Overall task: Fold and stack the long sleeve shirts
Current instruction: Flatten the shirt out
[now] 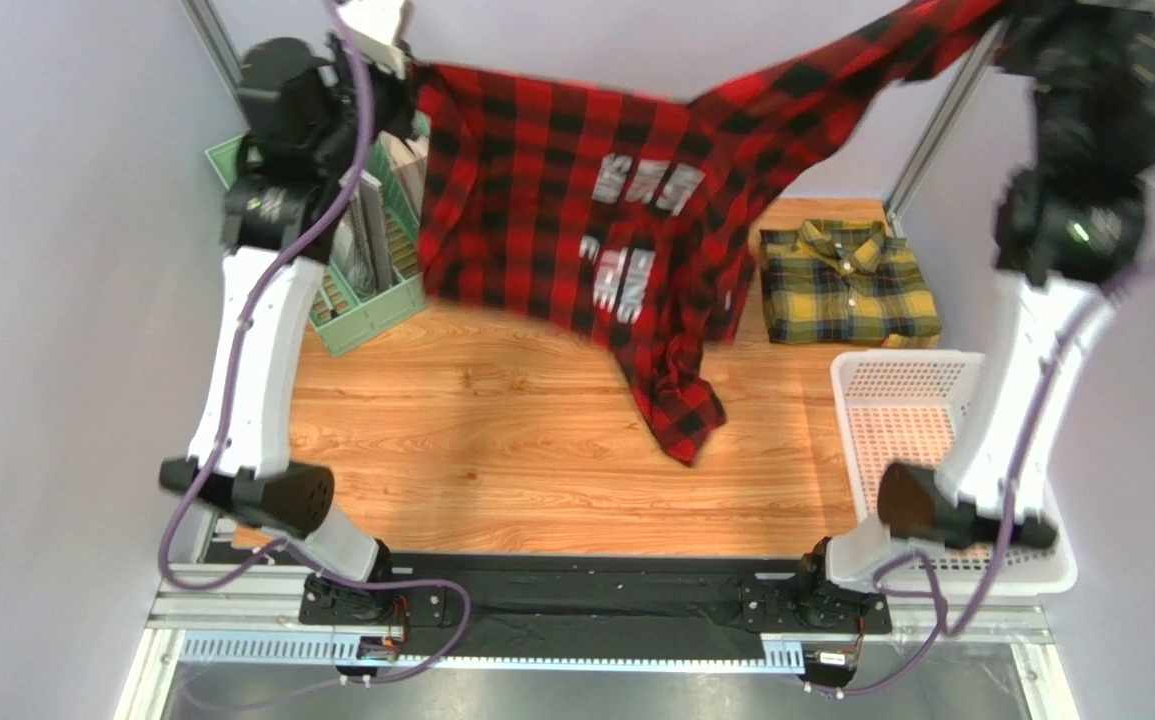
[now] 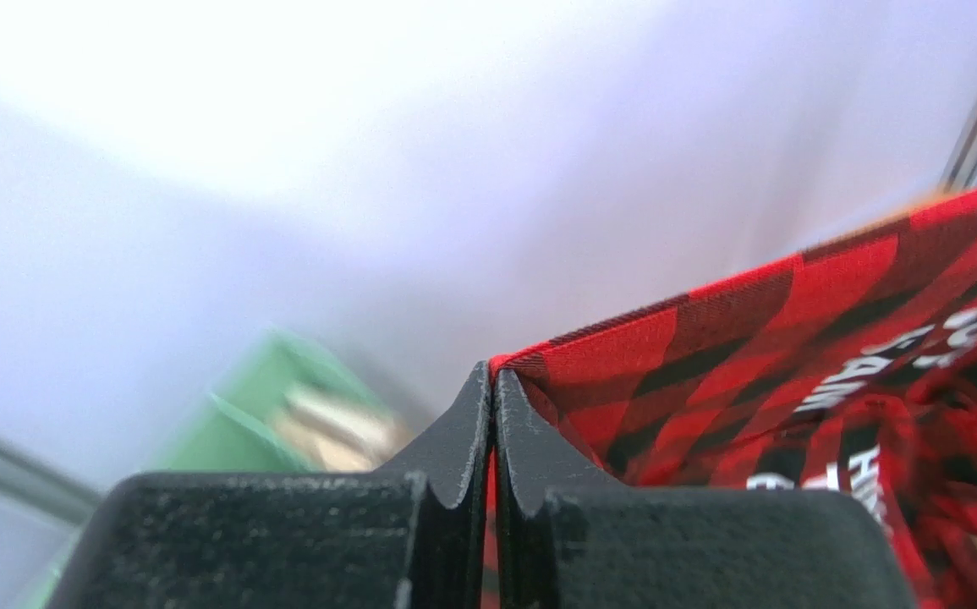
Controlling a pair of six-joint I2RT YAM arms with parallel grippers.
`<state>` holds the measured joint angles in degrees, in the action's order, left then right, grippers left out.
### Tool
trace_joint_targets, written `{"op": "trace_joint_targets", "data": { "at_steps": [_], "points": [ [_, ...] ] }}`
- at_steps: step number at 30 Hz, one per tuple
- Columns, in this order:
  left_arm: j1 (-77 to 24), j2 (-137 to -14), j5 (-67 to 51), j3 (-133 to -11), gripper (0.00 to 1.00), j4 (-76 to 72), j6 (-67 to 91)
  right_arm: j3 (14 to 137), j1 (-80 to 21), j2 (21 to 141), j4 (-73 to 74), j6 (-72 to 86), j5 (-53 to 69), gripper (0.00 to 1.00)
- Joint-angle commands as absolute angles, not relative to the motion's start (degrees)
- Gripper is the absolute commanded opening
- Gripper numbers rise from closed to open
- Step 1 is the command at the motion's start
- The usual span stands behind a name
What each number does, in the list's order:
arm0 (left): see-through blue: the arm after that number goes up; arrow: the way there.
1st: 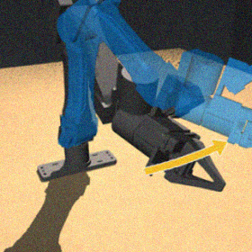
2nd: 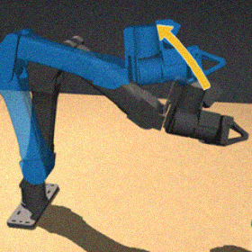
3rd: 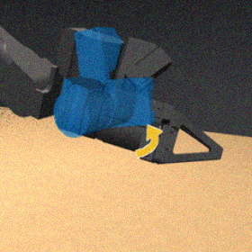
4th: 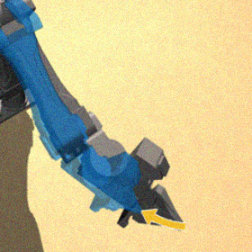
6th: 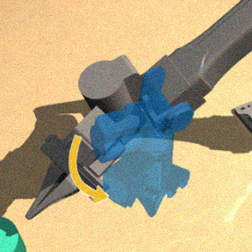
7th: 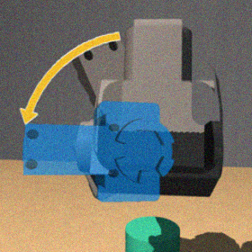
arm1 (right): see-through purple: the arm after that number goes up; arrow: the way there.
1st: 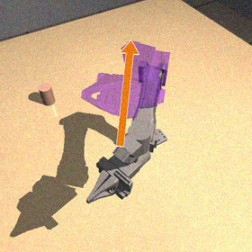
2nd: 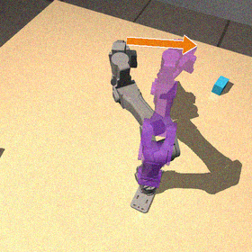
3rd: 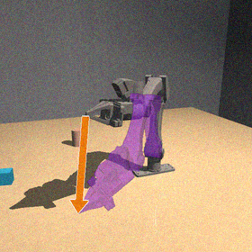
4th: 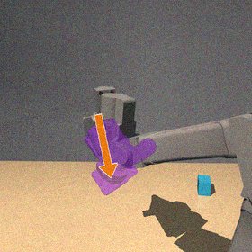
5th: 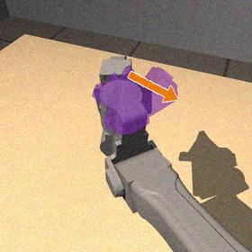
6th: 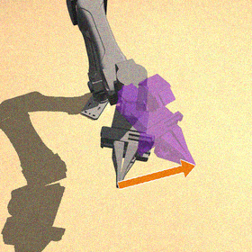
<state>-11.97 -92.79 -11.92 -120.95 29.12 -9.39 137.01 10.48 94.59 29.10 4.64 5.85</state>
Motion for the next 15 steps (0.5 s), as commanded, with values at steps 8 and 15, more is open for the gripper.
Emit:
{"op": "trace_joint_targets", "data": {
  "at_steps": [8, 15],
  "points": [
    [-11.8, -58.5, -34.2, -88.9, 0.0, 32.2, -32.0, 97.6, 14.0, 51.6, 22.7, -12.6, 30.7, 0.0],
    [-12.0, -41.9, -40.4, -52.1, 0.0, 53.2, -52.5, 70.0, 13.8, 32.6, 64.3, -52.0, 53.8, 0.0]
  ]
}}
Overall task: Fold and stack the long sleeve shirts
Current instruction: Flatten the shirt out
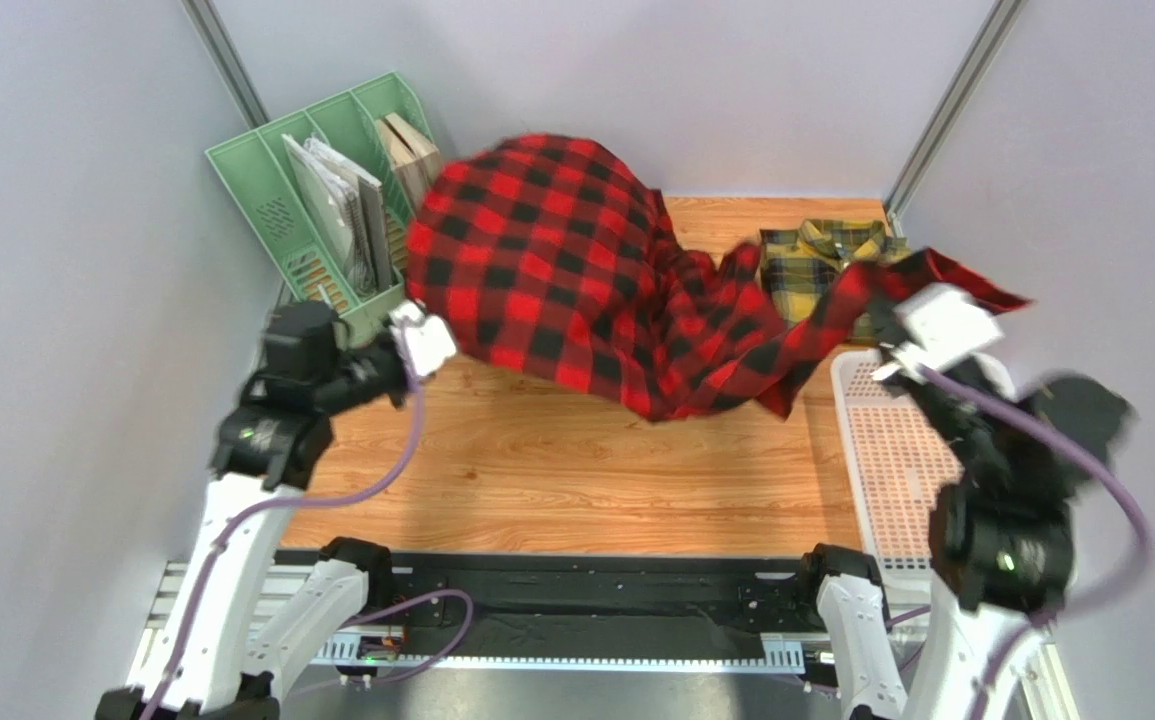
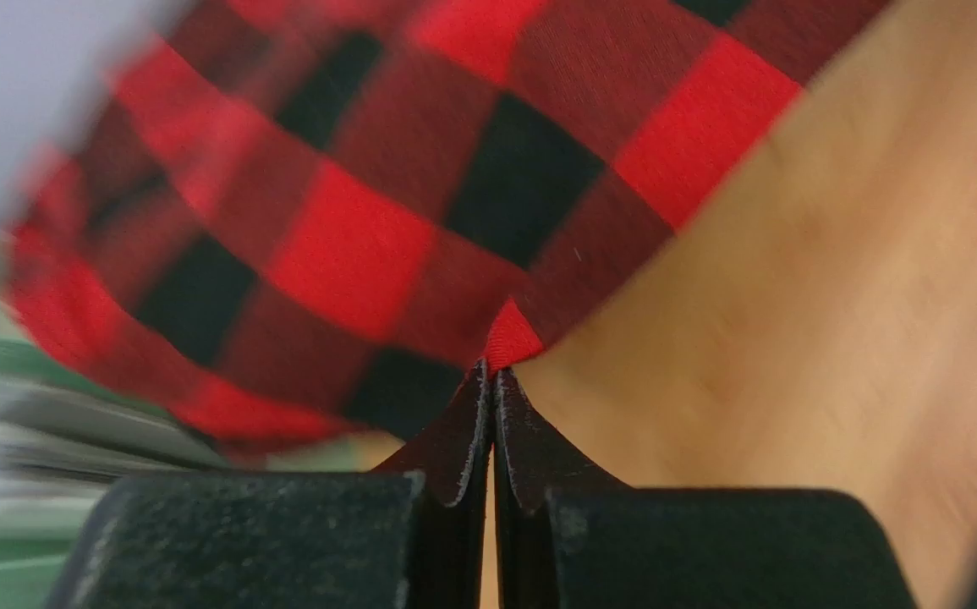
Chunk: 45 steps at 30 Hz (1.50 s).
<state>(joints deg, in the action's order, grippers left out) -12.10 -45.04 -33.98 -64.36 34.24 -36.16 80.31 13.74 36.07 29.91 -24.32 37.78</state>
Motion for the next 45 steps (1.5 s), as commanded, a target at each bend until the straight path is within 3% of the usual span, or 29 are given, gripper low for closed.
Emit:
{"op": "trace_joint_targets", "data": {
  "at_steps": [1, 5, 9, 10, 11, 12, 13, 16, 18, 22, 24, 27, 28, 31, 36, 38, 45],
  "points": [
    [-12.0, -41.0, -39.9, -50.1, 0.0, 55.3, -53.9, 67.7, 13.9, 31.7, 68.5, -55.3, 55.4, 0.0],
    [-12.0, -38.1, -37.2, -42.2, 0.09, 66.9, -65.9, 63.5, 13.8, 30.1, 80.8, -65.4, 65.2, 0.0],
    [-12.1, -38.8, -33.1, -40.2, 0.13, 70.9, -70.6, 58.5, 13.2, 31.5, 73.4, -59.2, 71.5, 0.0],
    [-12.1, -40.1, -31.6, -40.2, 0.18, 70.9, -70.2, 57.4, 12.6, 31.7, 71.6, -57.2, 72.2, 0.12],
    [-12.1, -40.8, -30.8, -40.6, 0.35, 70.8, -69.7, 56.5, 10.7, 32.2, 70.2, -56.3, 72.9, 0.23],
    [-12.1, -41.5, -30.1, -40.9, 0.4, 70.2, -69.0, 54.9, 9.2, 32.3, 68.0, -55.8, 72.7, 0.36],
    [-12.0, -42.6, -28.9, -41.2, 0.44, 69.8, -67.1, 54.1, 7.7, 32.6, 67.0, -53.5, 72.3, 0.59],
    [-12.0, -44.5, -29.1, -42.7, 0.49, 66.6, -62.4, 51.0, -1.0, 31.6, 62.4, -49.5, 68.7, 0.82],
    [-12.0, -46.0, -31.1, -44.5, 0.49, 63.7, -59.3, 47.0, -8.4, 30.9, 53.8, -40.7, 63.5, 0.83],
    [-12.0, -53.2, -33.9, -48.0, 0.49, 57.8, -51.8, 43.9, -16.1, 34.3, 41.3, -30.9, 47.8, 0.81],
    [-12.0, -56.5, -31.9, -49.1, 0.49, 52.0, -46.5, 45.5, -16.0, 43.9, 41.1, -30.9, 40.9, 0.78],
    [-12.4, -64.9, -28.0, -51.8, 0.49, 47.3, -43.9, 52.0, -16.1, 60.4, 45.0, -31.9, 33.2, 0.65],
    [-13.1, -69.9, -26.1, -52.6, 0.48, 46.9, -43.7, 53.9, -16.0, 63.9, 46.0, -31.6, 31.5, 0.56],
    [-14.9, -79.1, -21.6, -55.9, 0.41, 45.2, -42.5, 58.8, -16.0, 74.1, 45.8, -30.3, 25.7, 0.42],
    [-16.2, -88.5, -14.7, -58.6, 0.32, 41.7, -41.3, 63.4, -16.0, 85.9, 42.4, -29.1, 16.2, 0.32],
    [-16.3, -92.4, -12.5, -58.7, 0.23, 41.3, -41.5, 64.4, -16.0, 92.0, 44.0, -29.0, 15.0, 0.25],
    [-15.8, -95.0, -2.6, -50.9, 0.04, 40.9, -46.5, 60.3, -17.0, 99.5, 48.2, -30.6, 12.8, 0.2]
  ]
}}
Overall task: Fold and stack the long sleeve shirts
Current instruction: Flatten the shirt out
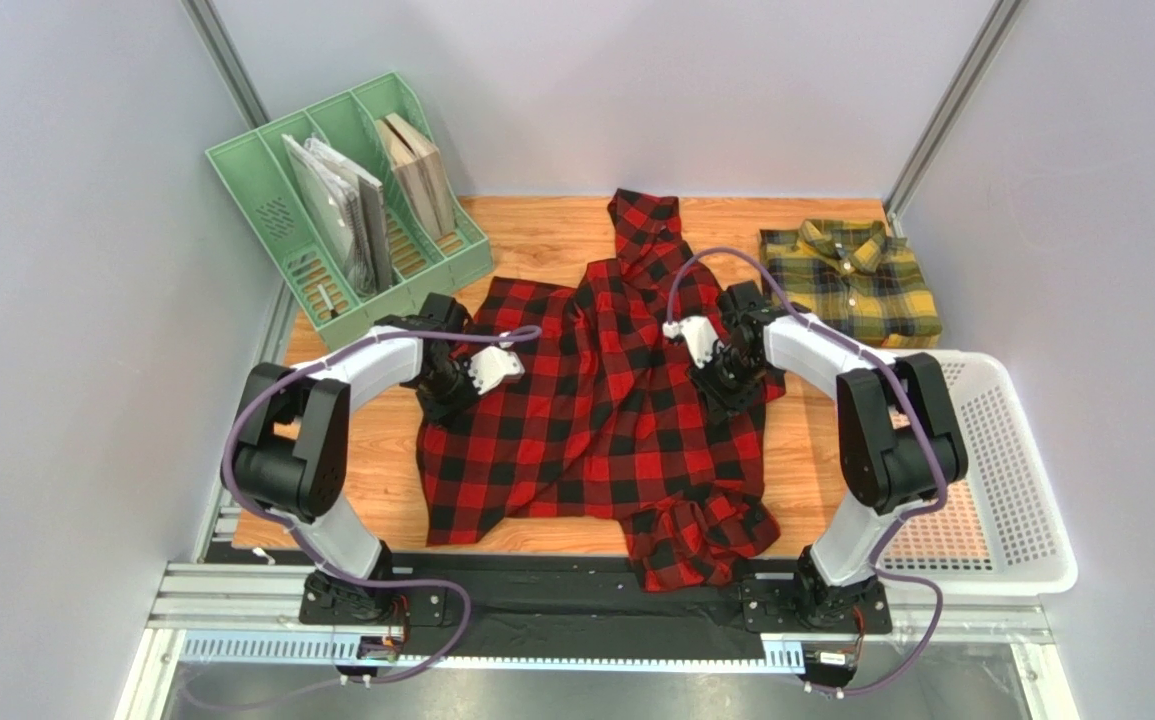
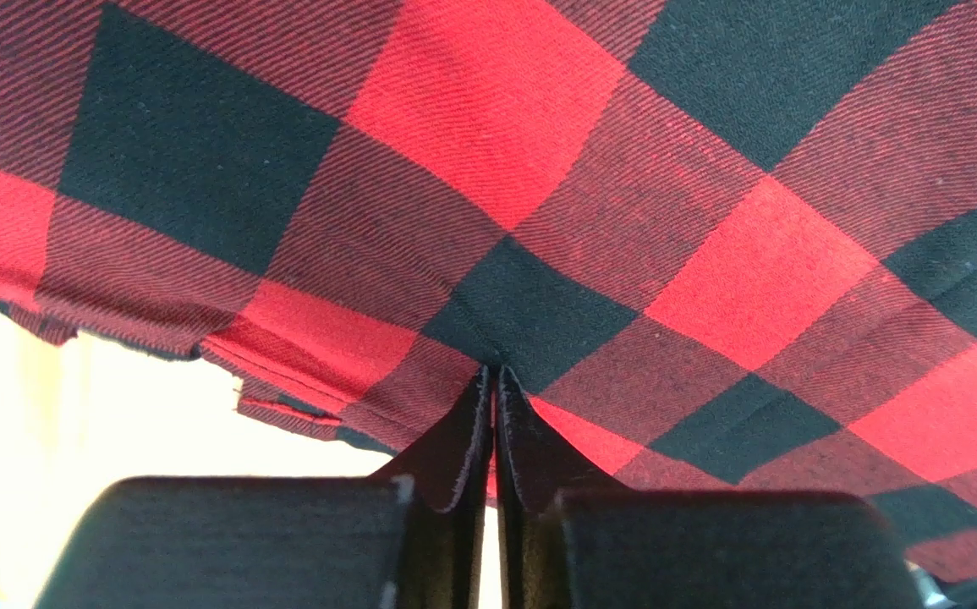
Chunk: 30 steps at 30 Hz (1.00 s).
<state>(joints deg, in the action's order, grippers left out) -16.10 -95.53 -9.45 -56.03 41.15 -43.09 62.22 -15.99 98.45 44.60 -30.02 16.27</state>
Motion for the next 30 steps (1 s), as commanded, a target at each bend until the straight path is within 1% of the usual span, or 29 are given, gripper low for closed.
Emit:
{"op": "trace_joint_targets", "data": {
  "at_steps": [1, 5, 11, 14, 15, 17, 18, 19, 20, 24, 26, 30],
  "points": [
    [-15.4, -93.4, -1.8, -49.5, 0.04, 41.1, -47.3, 58.7, -17.6, 99.5, 49.3, -31.2, 13.0, 0.2],
    [-13.7, -88.2, -0.1, -43.1, 0.01, 43.2, -50.6, 54.5, -20.2, 97.8, 56.9, -34.0, 13.5, 0.2],
    [-11.3, -83.9, 3.4, -41.4, 0.0, 51.1, -54.7, 54.4, -22.6, 92.2, 70.6, -39.8, 18.3, 0.22],
    [-10.0, -80.8, 0.7, -45.4, 0.01, 54.6, -55.6, 58.2, -22.1, 89.9, 73.4, -40.4, 20.6, 0.25],
    [-9.6, -79.9, -3.6, -47.3, 0.02, 55.4, -55.5, 60.9, -21.7, 89.4, 73.4, -40.2, 21.1, 0.25],
    [-9.6, -78.4, -7.5, -52.7, 0.09, 55.6, -52.6, 64.0, -20.3, 89.2, 71.6, -38.7, 21.4, 0.27],
    [-9.6, -78.7, -11.6, -54.3, 0.12, 55.4, -51.8, 66.2, -19.9, 89.4, 70.5, -37.9, 20.7, 0.27],
    [-9.7, -79.4, -13.0, -57.0, 0.18, 54.9, -49.2, 67.1, -19.3, 90.5, 69.3, -37.3, 20.1, 0.27],
    [-9.7, -80.4, -13.8, -58.3, 0.2, 53.5, -47.8, 67.8, -19.1, 91.0, 66.2, -35.6, 18.6, 0.27],
    [-9.7, -90.3, -14.1, -63.5, 0.22, 50.3, -42.7, 69.3, -18.8, 96.4, 58.8, -33.0, 14.0, 0.28],
    [-9.7, -92.8, -13.9, -64.7, 0.22, 47.7, -41.0, 70.2, -18.6, 101.3, 57.2, -32.8, 11.7, 0.27],
    [-9.7, -99.2, -11.1, -66.4, 0.22, 47.4, -40.2, 68.5, -18.5, 106.2, 57.0, -34.4, 9.0, 0.27]
  ]
}}
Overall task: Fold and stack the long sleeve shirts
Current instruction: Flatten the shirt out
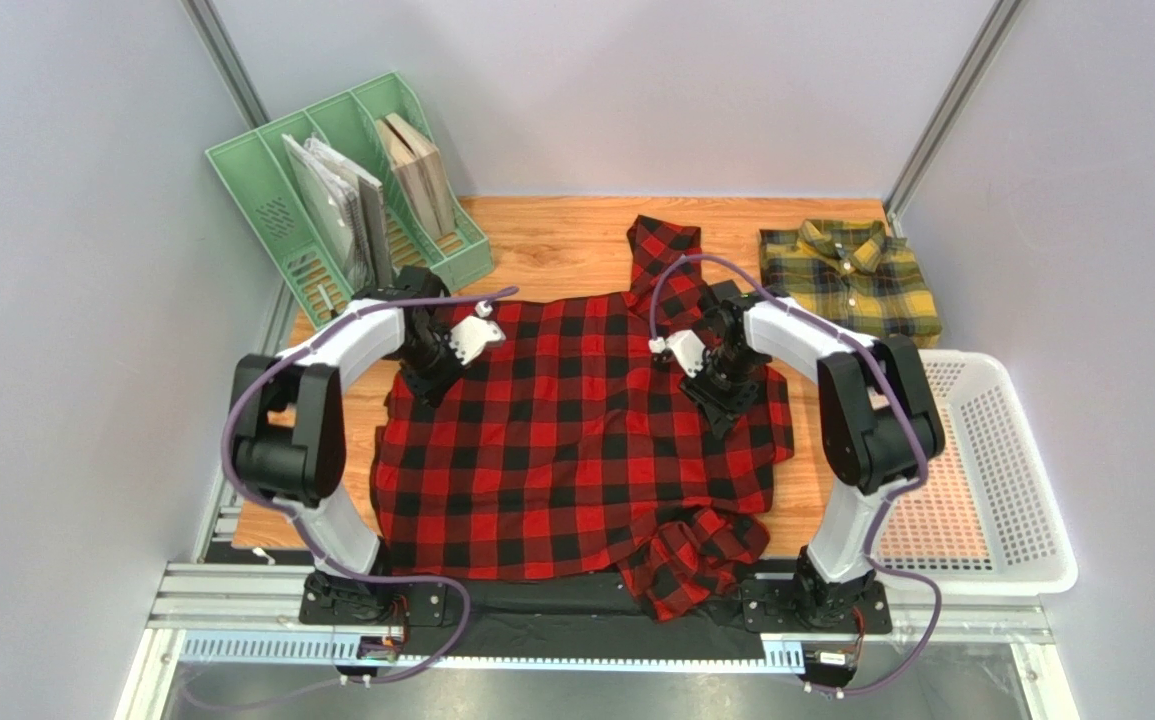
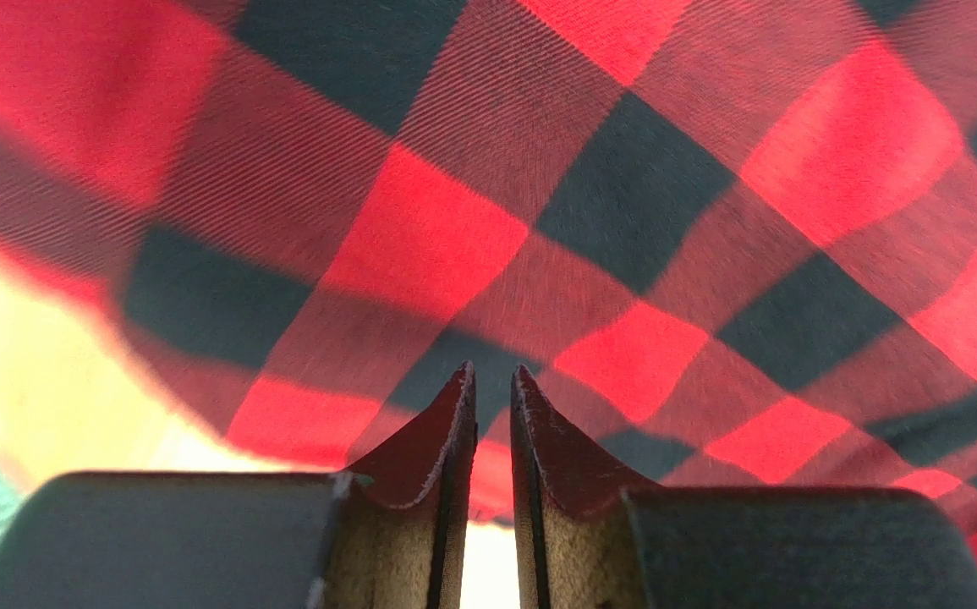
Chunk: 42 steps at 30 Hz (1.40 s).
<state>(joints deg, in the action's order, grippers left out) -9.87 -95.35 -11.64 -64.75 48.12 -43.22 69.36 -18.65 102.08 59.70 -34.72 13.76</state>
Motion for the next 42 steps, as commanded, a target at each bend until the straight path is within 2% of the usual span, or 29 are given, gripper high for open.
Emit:
{"op": "trace_joint_targets", "data": {
  "at_steps": [1, 9, 14, 16, 17, 20, 21, 24, 26, 29, 32, 37, 42],
  "points": [
    [-9.7, -99.8, -10.4, -65.7, 0.22, 47.3, -40.5, 67.7, -18.4, 106.6, 57.2, -35.1, 8.4, 0.27],
    [-9.7, -94.9, -4.7, -51.9, 0.16, 47.6, -46.8, 56.8, -19.2, 103.5, 63.2, -39.7, 9.8, 0.3],
    [-9.7, -89.4, -5.5, -47.6, 0.14, 51.6, -50.1, 57.6, -19.5, 97.8, 69.2, -41.8, 15.5, 0.33],
    [-9.7, -85.4, -8.2, -48.9, 0.18, 53.3, -50.7, 63.2, -18.4, 96.2, 71.3, -41.5, 20.6, 0.33],
    [-9.7, -83.6, -13.3, -50.3, 0.21, 54.0, -50.5, 65.4, -17.8, 95.0, 71.5, -39.5, 22.3, 0.34],
    [-9.8, -76.5, -26.1, -57.5, 0.36, 53.7, -46.2, 74.1, -14.3, 93.3, 67.9, -31.3, 28.1, 0.36],
    [-9.8, -76.0, -28.8, -61.9, 0.5, 52.9, -44.1, 75.8, -12.8, 92.8, 65.8, -28.9, 28.9, 0.36],
    [-11.5, -77.6, -34.3, -70.2, 0.56, 48.3, -36.8, 78.7, -10.5, 92.0, 54.0, -18.7, 28.7, 0.39],
    [-12.4, -79.9, -35.7, -73.5, 0.57, 44.1, -33.7, 79.9, -9.8, 92.5, 44.3, -15.3, 25.7, 0.42],
    [-12.5, -83.3, -35.9, -78.1, 0.58, 40.5, -28.7, 82.8, -9.1, 96.3, 33.2, -11.1, 20.5, 0.49],
    [-12.5, -85.0, -35.2, -79.7, 0.58, 39.0, -26.8, 90.0, -7.9, 103.7, 29.5, -6.5, 19.7, 0.5],
    [-12.5, -83.7, -33.4, -74.5, 0.58, 34.3, -25.4, 98.9, -6.9, 115.6, 26.6, -0.9, 17.4, 0.52],
    [-12.5, -81.8, -32.7, -70.8, 0.58, 34.2, -25.9, 106.3, -6.6, 123.5, 23.6, 4.4, 12.4, 0.6]
  ]
}}
